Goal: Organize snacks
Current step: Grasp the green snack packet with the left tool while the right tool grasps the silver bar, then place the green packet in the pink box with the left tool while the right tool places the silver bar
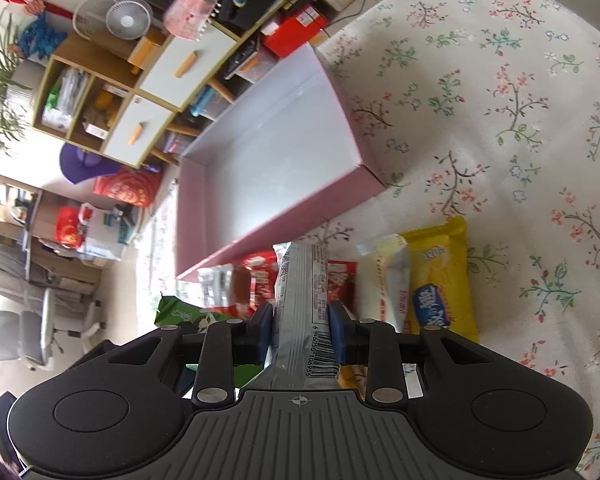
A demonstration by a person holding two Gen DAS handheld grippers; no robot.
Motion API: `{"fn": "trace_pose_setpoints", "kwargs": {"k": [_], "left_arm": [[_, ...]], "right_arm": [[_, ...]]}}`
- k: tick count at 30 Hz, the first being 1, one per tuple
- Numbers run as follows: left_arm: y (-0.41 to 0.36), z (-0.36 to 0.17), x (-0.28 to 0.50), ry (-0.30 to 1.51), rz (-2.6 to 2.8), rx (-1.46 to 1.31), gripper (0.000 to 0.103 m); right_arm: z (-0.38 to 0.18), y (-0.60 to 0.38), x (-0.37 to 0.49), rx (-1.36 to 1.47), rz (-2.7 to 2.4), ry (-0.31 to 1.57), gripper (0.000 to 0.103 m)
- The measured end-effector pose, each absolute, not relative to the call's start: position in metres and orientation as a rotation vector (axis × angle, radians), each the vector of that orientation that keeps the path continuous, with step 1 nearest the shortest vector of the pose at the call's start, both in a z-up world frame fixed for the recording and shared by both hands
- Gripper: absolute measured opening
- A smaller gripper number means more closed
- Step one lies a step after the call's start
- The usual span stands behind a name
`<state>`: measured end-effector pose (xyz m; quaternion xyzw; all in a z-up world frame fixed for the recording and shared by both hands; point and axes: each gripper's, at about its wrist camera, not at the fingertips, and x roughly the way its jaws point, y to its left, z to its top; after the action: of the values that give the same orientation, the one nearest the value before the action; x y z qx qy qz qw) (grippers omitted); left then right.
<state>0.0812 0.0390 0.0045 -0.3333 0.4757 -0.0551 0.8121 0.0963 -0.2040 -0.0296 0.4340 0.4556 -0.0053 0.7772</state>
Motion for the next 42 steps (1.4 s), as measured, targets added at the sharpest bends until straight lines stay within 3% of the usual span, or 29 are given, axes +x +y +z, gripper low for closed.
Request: {"fn": "trace_pose_setpoints", "kwargs": {"k": [13, 23, 34, 42], "left_arm": [[0.042, 0.032, 0.112, 0.934, -0.141, -0.504, 0.039], [0.011, 0.037, 0.176, 0.876, -0.213, -0.246, 0.039], [-0.022, -0.001, 0.226, 1.069, -0.285, 0.102, 0.039], [-0.037, -0.012, 0.221, 1.079, -0.331, 0.233, 0.037]], "right_arm": [[-0.004, -0.215, 0.115, 1.014, 0.036, 0.835, 0.029], [-0.044, -0.23, 0.166, 1.016, -0.018, 0.762, 0.029], [-0.06, -0.216, 0.216, 0.717, -0.045, 0.789, 0.029], [-0.068, -0.201, 0.222, 0.629, -0.051, 0.833, 0.029]]}}
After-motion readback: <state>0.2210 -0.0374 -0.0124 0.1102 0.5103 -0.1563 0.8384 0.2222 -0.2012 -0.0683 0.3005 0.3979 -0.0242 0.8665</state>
